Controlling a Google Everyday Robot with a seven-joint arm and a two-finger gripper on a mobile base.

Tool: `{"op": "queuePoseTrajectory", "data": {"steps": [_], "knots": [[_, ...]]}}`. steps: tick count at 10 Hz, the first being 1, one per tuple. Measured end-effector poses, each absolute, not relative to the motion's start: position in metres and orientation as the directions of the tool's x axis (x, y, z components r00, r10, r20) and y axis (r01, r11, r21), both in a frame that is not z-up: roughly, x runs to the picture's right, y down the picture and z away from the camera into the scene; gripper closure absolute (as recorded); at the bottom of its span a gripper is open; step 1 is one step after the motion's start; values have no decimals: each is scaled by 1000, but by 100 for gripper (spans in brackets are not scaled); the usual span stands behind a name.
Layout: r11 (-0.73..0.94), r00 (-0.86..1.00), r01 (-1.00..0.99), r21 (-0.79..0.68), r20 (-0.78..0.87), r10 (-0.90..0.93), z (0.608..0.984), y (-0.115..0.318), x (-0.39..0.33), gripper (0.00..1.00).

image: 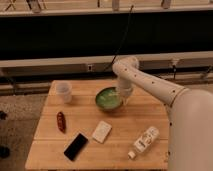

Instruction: Drag the ceramic bowl in a circle

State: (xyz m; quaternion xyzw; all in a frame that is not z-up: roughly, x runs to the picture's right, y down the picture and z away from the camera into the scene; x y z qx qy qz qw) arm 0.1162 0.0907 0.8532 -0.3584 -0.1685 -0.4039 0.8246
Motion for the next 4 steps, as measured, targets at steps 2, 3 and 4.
{"op": "queuePoseTrajectory", "data": {"steps": [2, 3, 4], "knots": [[422, 624, 782, -459, 565, -541, 853, 91, 117, 100], [424, 626, 780, -461, 564, -538, 853, 91, 118, 100], [426, 630, 776, -464, 562, -535, 851, 93, 120, 100]]}}
